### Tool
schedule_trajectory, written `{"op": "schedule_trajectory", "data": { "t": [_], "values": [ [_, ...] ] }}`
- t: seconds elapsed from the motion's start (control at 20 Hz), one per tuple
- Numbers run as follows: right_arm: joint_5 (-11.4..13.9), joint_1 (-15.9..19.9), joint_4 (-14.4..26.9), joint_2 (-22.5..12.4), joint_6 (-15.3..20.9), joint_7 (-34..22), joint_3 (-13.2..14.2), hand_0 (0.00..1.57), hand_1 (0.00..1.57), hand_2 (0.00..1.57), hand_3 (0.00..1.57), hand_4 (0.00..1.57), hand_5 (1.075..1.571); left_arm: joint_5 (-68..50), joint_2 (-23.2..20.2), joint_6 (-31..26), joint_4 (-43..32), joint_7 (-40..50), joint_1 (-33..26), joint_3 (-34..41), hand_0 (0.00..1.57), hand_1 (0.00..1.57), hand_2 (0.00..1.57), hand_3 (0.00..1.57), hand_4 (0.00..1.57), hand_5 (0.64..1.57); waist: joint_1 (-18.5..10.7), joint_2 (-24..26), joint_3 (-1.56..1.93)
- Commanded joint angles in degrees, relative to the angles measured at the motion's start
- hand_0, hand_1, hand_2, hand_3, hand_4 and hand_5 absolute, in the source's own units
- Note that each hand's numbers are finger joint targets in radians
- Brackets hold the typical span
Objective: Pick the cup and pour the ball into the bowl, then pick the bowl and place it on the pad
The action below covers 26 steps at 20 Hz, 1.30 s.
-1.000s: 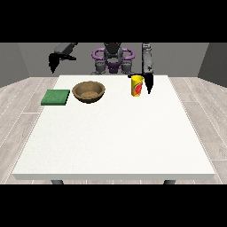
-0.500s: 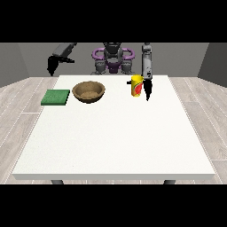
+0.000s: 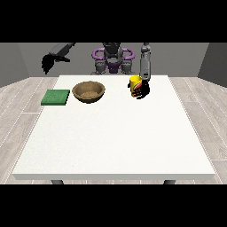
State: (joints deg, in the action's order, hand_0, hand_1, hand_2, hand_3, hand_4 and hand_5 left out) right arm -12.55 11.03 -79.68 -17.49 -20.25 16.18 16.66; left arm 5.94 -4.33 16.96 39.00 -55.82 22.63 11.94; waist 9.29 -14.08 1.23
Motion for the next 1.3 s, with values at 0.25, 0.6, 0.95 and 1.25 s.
{"op": "schedule_trajectory", "data": {
  "t": [0.25, 0.6, 0.95, 1.25],
  "values": [
    [-0.5, -2.4, 7.2, -2.2, -0.9, -3.3, 2.3, 0.00, 0.00, 0.00, 0.00, 0.00, 1.570, 8.6, -1.3, 6.6, 0.4, 13.8, 0.4, -6.7, 1.34, 1.34, 1.57, 1.57, 1.53, 1.304, -3.2, 11.2, -1.13],
    [-0.1, -2.3, 10.2, -1.2, -0.5, -4.5, 1.5, 0.00, 0.00, 0.00, 0.00, 0.00, 1.569, 19.3, -17.3, 6.1, 0.8, 32.5, 10.8, -10.3, 1.46, 1.46, 1.57, 1.57, 1.57, 1.296, -4.9, 15.2, -1.05],
    [1.1, -1.8, 13.7, -1.1, 0.0, -2.9, 1.7, 0.00, 0.00, 0.00, 0.00, 0.00, 1.568, 32.3, -13.8, 10.4, 1.6, 46.9, 15.7, -19.0, 1.49, 1.49, 1.57, 1.57, 1.51, 1.267, -4.7, 17.2, -1.14],
    [0.4, -2.2, 12.7, -0.2, -2.1, -1.2, 0.8, 0.00, 0.00, 0.00, 0.00, 0.00, 1.569, 38.4, -11.0, 12.7, 1.3, 55.7, 19.5, -20.1, 1.49, 1.49, 1.57, 1.57, 1.51, 1.267, -2.0, 14.8, -1.21]
  ]
}}
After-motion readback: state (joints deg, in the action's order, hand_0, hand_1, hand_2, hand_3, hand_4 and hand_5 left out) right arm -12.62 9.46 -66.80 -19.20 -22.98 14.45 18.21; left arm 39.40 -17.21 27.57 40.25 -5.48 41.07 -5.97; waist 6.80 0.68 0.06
